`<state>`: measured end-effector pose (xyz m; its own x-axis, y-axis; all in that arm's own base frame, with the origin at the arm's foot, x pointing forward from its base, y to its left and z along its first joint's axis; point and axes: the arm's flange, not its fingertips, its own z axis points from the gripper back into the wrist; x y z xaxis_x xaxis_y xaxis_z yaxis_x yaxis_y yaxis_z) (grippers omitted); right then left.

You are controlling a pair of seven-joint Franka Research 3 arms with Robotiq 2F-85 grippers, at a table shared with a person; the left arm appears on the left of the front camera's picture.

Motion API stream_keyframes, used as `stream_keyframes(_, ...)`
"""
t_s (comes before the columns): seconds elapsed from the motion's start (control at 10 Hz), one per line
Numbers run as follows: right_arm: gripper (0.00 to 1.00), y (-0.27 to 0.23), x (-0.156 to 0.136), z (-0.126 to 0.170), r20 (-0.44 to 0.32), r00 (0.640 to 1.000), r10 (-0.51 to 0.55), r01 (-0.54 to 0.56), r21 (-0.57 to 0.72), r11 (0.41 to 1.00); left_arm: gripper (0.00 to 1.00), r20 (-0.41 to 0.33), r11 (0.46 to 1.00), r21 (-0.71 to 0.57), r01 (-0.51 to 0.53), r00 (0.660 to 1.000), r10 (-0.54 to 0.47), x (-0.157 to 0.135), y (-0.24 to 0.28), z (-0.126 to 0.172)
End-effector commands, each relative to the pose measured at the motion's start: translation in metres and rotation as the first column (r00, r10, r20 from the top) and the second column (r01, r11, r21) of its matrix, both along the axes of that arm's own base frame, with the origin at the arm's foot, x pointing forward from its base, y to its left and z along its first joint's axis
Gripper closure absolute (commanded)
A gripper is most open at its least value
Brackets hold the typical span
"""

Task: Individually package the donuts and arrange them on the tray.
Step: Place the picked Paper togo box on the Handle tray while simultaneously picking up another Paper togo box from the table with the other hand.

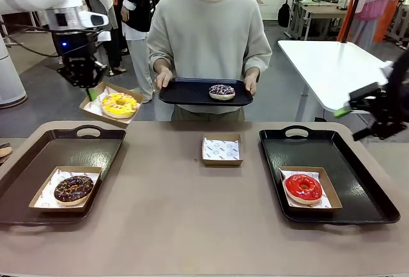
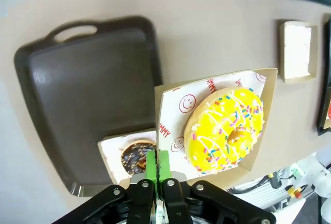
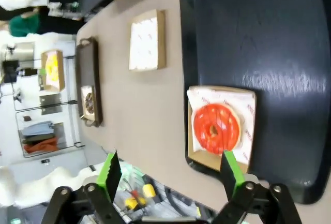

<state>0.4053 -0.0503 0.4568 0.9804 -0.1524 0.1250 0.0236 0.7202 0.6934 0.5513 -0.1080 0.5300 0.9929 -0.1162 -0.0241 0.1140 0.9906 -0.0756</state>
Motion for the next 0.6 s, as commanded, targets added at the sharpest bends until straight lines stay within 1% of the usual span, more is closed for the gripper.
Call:
stream_keyframes(0.0, 0.0, 0.028, 0.033, -0.005, -0.028, 0.999, 0.015, -0.018, -0.115, 0.993, 0.99, 0.006, 0.999, -0.032, -0.02, 1.0, 0.02, -0.016, 0.021, -0.014)
stream_keyframes(0.2, 0.0, 0.072, 0.051, -0.014, -0.027, 0.999, 0.046, -0.05, -0.196, 0.979, 0.99, -0.002, 0.997, -0.051, -0.065, 0.998, 0.065, -0.022, 0.047, -0.024)
stream_keyframes(0.3, 0.0, 0.084, 0.05, -0.017, -0.023, 0.998, 0.061, -0.065, -0.22, 0.973, 0.99, -0.012, 0.994, -0.062, -0.088, 0.996, 0.088, -0.022, 0.055, -0.027)
stream_keyframes(0.4, 0.0, 0.089, 0.047, -0.02, -0.035, 0.997, 0.073, -0.079, -0.213, 0.974, 0.99, -0.019, 0.993, -0.064, -0.097, 0.995, 0.096, -0.023, 0.058, -0.028)
stream_keyframes(0.5, 0.0, 0.08, 0.034, -0.023, -0.012, 0.995, 0.094, -0.095, -0.15, 0.984, 0.99, -0.018, 0.994, -0.067, -0.089, 0.996, 0.088, -0.021, 0.055, -0.029)
